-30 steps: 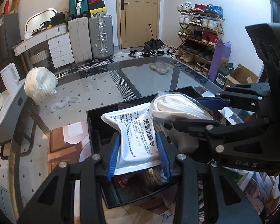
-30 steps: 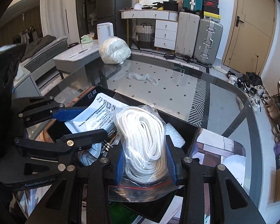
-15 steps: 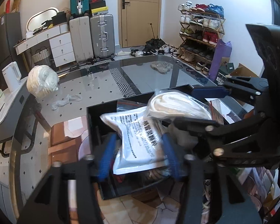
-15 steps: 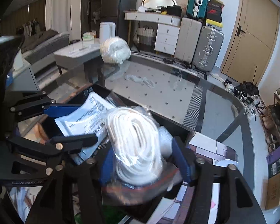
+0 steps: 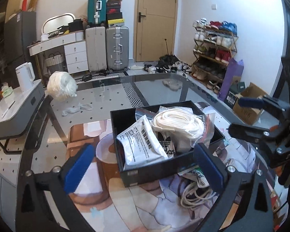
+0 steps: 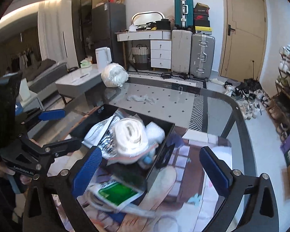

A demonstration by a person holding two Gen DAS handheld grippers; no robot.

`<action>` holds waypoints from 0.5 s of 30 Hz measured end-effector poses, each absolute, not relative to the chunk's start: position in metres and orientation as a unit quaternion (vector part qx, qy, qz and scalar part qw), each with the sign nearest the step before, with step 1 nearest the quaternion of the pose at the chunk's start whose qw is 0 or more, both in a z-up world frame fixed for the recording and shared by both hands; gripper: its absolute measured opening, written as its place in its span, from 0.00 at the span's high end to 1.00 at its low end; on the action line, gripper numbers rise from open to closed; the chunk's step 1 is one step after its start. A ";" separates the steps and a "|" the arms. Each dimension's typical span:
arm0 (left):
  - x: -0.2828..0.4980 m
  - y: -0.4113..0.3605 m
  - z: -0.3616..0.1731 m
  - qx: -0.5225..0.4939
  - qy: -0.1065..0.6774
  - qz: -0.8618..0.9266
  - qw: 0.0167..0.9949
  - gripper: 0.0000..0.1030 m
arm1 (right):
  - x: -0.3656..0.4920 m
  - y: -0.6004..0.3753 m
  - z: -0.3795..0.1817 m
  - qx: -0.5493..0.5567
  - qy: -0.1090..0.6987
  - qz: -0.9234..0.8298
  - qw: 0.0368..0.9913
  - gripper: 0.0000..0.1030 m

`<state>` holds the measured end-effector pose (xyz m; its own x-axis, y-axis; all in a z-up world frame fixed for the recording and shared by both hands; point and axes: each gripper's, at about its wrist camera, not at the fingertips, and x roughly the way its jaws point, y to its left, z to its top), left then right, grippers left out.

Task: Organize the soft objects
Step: 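Lower the white packet into the box with the left tool while the right tool drops the coil bag in, then reach the right tool to the loose white cable and grasp it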

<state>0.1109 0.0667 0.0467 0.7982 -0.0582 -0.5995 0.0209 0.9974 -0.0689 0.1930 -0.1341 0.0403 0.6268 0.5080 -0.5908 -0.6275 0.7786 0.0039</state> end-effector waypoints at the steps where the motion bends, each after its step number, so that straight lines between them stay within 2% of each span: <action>1: 0.107 0.068 0.047 -0.033 0.317 -0.020 0.948 0.00 | 0.187 -0.138 0.040 -0.097 0.293 0.316 0.897 0.01; 15: 0.059 0.066 0.017 -0.035 0.324 -0.004 0.945 0.00 | 0.146 -0.157 -0.002 -0.081 0.336 0.333 0.877 0.01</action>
<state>0.0589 0.0656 0.0169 0.7903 -0.0296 -0.6120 -0.0160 0.9975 -0.0688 0.1463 -0.1565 -0.0020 0.5527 0.5302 -0.6430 -0.6390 0.7649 0.0815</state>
